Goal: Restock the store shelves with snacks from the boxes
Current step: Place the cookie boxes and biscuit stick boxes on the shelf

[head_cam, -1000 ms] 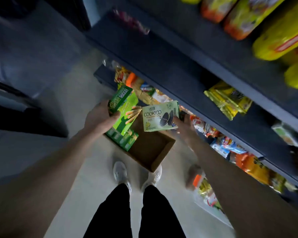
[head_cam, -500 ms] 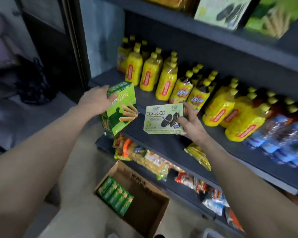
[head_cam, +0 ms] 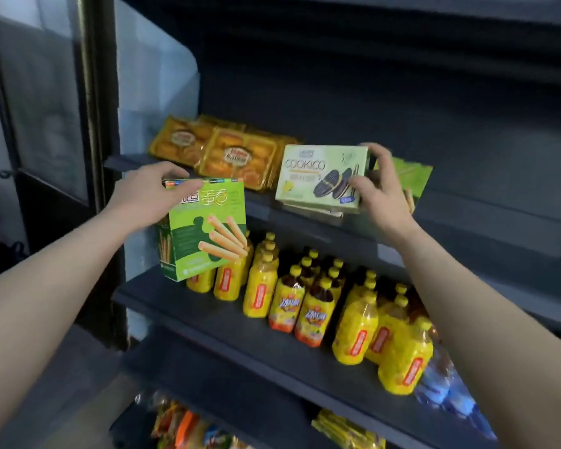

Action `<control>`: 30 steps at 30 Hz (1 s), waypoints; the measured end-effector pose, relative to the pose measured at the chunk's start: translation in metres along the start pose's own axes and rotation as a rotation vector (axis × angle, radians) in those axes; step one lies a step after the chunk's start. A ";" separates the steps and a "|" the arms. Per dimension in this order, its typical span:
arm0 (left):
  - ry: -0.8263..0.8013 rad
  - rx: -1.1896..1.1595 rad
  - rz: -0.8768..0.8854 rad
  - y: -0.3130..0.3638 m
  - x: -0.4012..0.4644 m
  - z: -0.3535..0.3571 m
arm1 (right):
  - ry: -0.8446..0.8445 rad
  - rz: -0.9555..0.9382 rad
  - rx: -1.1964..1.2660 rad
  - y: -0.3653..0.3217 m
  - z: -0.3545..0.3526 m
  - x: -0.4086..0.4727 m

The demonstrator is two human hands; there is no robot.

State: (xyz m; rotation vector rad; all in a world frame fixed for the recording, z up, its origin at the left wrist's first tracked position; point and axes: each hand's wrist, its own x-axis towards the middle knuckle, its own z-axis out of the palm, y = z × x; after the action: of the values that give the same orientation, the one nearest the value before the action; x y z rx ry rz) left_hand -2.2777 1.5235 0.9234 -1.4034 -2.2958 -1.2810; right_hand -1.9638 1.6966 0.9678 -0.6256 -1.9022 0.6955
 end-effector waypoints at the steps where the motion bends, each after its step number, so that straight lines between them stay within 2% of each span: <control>1: 0.017 -0.035 -0.009 0.008 0.007 -0.002 | 0.039 -0.025 0.022 -0.003 -0.007 0.016; 5: 0.045 -0.100 0.009 0.032 0.030 0.002 | 0.147 -0.016 -0.004 0.011 -0.020 0.079; 10: -0.007 -0.115 0.021 0.039 0.051 0.017 | 0.040 0.100 -0.153 0.047 0.001 0.125; 16: -0.069 -0.177 0.016 0.038 0.059 0.026 | -0.001 0.101 -0.324 0.063 0.013 0.146; 18: -0.089 -0.219 0.032 0.038 0.058 0.026 | 0.018 0.043 -0.439 0.065 0.011 0.141; 20: -0.109 -0.249 0.051 0.040 0.057 0.028 | 0.146 -0.098 -0.587 0.066 0.010 0.129; 23: -0.152 -0.298 0.096 0.048 0.055 0.034 | 0.314 -0.292 -0.608 0.058 0.007 0.103; 25: -0.180 -0.329 0.127 0.058 0.054 0.041 | 0.178 -0.246 -0.504 0.043 0.005 0.082; 28: -0.215 -0.385 0.188 0.086 0.054 0.057 | -0.221 0.118 -0.204 0.024 0.001 0.049; 30: -0.224 -0.428 0.216 0.107 0.052 0.071 | -0.324 0.258 -0.067 0.020 -0.006 0.036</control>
State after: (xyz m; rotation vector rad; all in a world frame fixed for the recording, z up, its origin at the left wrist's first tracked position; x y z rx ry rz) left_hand -2.2019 1.6296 0.9689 -1.9594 -1.9924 -1.6847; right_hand -1.9696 1.7369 0.9781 -0.8526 -2.1714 0.9470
